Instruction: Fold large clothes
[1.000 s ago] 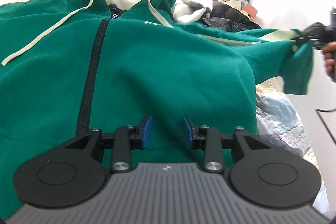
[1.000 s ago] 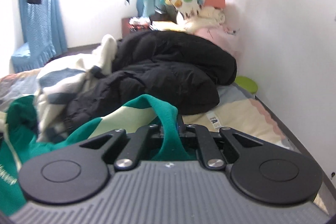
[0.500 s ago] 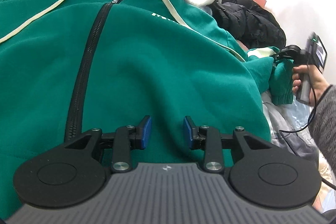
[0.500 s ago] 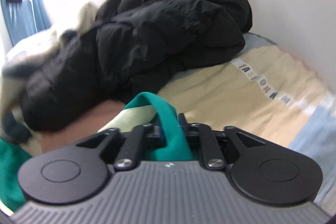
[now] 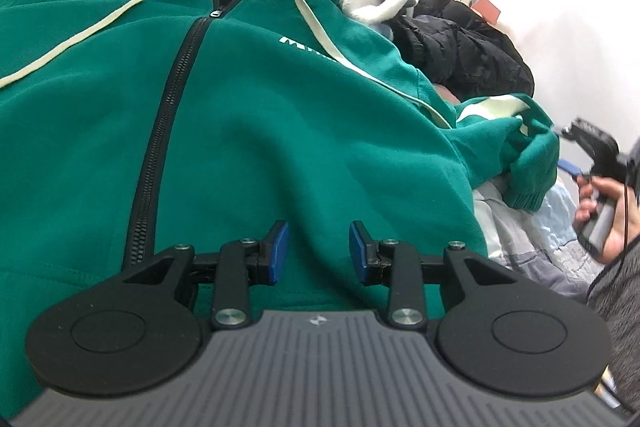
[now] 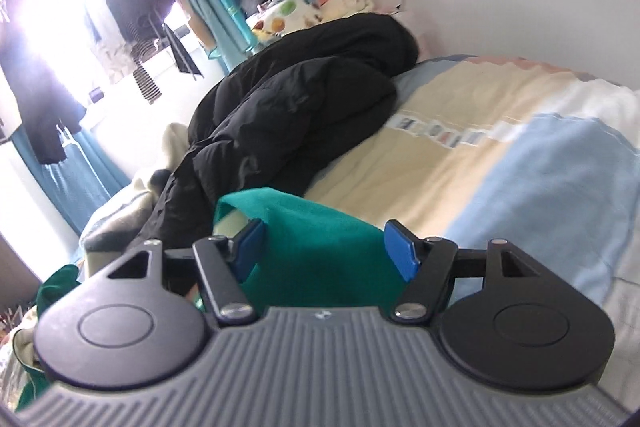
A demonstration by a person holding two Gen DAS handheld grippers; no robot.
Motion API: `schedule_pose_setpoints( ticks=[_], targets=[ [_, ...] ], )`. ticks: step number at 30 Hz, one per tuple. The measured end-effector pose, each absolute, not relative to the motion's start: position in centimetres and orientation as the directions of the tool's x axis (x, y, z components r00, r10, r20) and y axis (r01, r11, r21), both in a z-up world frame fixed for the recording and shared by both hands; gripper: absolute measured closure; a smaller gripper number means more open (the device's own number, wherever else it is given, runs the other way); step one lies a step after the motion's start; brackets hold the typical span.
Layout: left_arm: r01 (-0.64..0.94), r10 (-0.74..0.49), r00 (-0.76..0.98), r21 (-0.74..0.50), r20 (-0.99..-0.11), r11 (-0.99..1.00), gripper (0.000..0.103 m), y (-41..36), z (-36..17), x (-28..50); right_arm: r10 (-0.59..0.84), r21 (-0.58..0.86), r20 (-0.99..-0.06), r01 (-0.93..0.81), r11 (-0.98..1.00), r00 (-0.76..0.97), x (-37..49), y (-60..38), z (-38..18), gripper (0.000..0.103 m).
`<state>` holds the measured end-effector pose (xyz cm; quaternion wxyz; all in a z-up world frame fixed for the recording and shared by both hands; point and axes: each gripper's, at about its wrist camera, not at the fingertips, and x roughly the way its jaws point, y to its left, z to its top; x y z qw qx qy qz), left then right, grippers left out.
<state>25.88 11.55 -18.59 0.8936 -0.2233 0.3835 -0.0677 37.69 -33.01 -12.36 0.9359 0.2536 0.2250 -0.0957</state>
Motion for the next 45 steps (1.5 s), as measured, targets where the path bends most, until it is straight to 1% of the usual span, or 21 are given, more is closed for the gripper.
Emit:
schedule_pose_setpoints(
  ticks=[2,5,8,12,13,15,17,20,23,26,28,29,30,31,33,35,37,39,42,45],
  targets=[
    [-0.055,-0.28,0.7,-0.441,-0.656,0.896,0.065,11.5,-18.5,25.9,-0.08,0.42,-0.445,0.287,0.861,0.892,36.5,-33.6,-12.3,0.035],
    [-0.063,-0.273,0.699,-0.436,-0.662,0.898,0.065,11.4,-18.7,26.0,-0.105,0.378,-0.437,0.288,0.88,0.893,35.5,-34.2,-11.8,0.035],
    [-0.068,-0.268,0.696,-0.432,-0.666,0.899,0.065,11.2,-18.9,26.2,-0.112,0.427,-0.404,0.295,0.855,0.908,34.6,-35.5,-11.5,0.035],
    [-0.073,-0.261,0.698,-0.429,-0.666,0.901,0.065,11.1,-18.9,26.2,-0.149,0.536,-0.354,0.33,0.777,0.923,33.2,-37.7,-11.5,0.033],
    [-0.073,-0.26,0.698,-0.429,-0.667,0.901,0.065,11.1,-18.9,26.2,-0.15,0.562,-0.362,0.344,0.752,0.92,33.1,-38.3,-11.8,0.033],
    [-0.074,-0.259,0.699,-0.427,-0.667,0.901,0.065,11.1,-19.0,26.2,-0.145,0.589,-0.426,0.395,0.705,0.893,33.1,-39.2,-12.6,0.033],
    [-0.076,-0.257,0.698,-0.426,-0.669,0.902,0.065,11.1,-19.0,26.2,-0.109,0.614,-0.49,0.431,0.661,0.865,33.3,-39.6,-14.1,0.033],
    [-0.077,-0.261,0.695,-0.431,-0.67,0.899,0.065,11.1,-19.0,26.2,-0.03,0.609,-0.596,0.477,0.634,0.802,34.3,-39.0,-16.5,0.033],
    [-0.067,-0.279,0.701,-0.45,-0.656,0.89,0.065,11.3,-18.9,26.2,0.085,0.611,-0.662,0.47,0.637,0.745,35.9,-37.3,-19.0,0.033],
    [-0.065,-0.298,0.702,-0.475,-0.647,0.877,0.065,11.4,-18.9,26.1,0.103,0.589,-0.652,0.416,0.693,0.752,37.4,-35.1,-19.4,0.034],
    [-0.069,-0.293,0.704,-0.472,-0.648,0.879,0.065,11.4,-18.9,26.1,0.117,0.606,-0.646,0.414,0.68,0.754,38.3,-34.3,-19.8,0.034],
    [-0.07,-0.291,0.703,-0.47,-0.649,0.88,0.065,11.4,-19.0,26.1,0.12,0.623,-0.642,0.423,0.658,0.758,38.5,-34.1,-20.1,0.035],
    [-0.071,-0.287,0.703,-0.466,-0.65,0.882,0.065,11.4,-19.0,26.0,0.122,0.638,-0.63,0.422,0.644,0.767,38.5,-33.9,-20.2,0.043],
    [-0.073,-0.28,0.705,-0.46,-0.652,0.885,0.065,11.4,-19.0,26.0,0.122,0.65,-0.619,0.418,0.635,0.776,38.5,-33.6,-20.2,0.043],
    [-0.074,-0.277,0.704,-0.455,-0.654,0.887,0.065,11.3,-19.1,26.2,0.112,0.657,-0.606,0.416,0.629,0.788,38.5,-33.0,-20.3,0.052],
    [-0.074,-0.282,0.703,-0.462,-0.653,0.884,0.065,11.2,-19.1,26.4,0.098,0.662,-0.599,0.422,0.62,0.795,38.0,-32.8,-20.1,0.056],
    [-0.072,-0.284,0.703,-0.463,-0.652,0.884,0.065,11.2,-19.1,26.4,0.067,0.631,-0.604,0.425,0.648,0.794,37.4,-32.8,-19.0,0.058],
    [-0.069,-0.286,0.707,-0.466,-0.647,0.882,0.065,11.3,-19.0,26.3,0.0,0.556,-0.6,0.417,0.719,0.8,36.8,-32.9,-16.8,0.059],
    [-0.062,-0.284,0.717,-0.465,-0.636,0.883,0.065,11.4,-18.8,25.9,-0.115,0.436,-0.547,0.399,0.807,0.829,36.4,-33.6,-12.8,0.06],
    [-0.062,-0.287,0.718,-0.469,-0.634,0.881,0.065,11.5,-18.7,25.8,-0.253,0.278,-0.51,0.436,0.856,0.822,36.3,-34.8,-9.2,0.063]
  ],
)
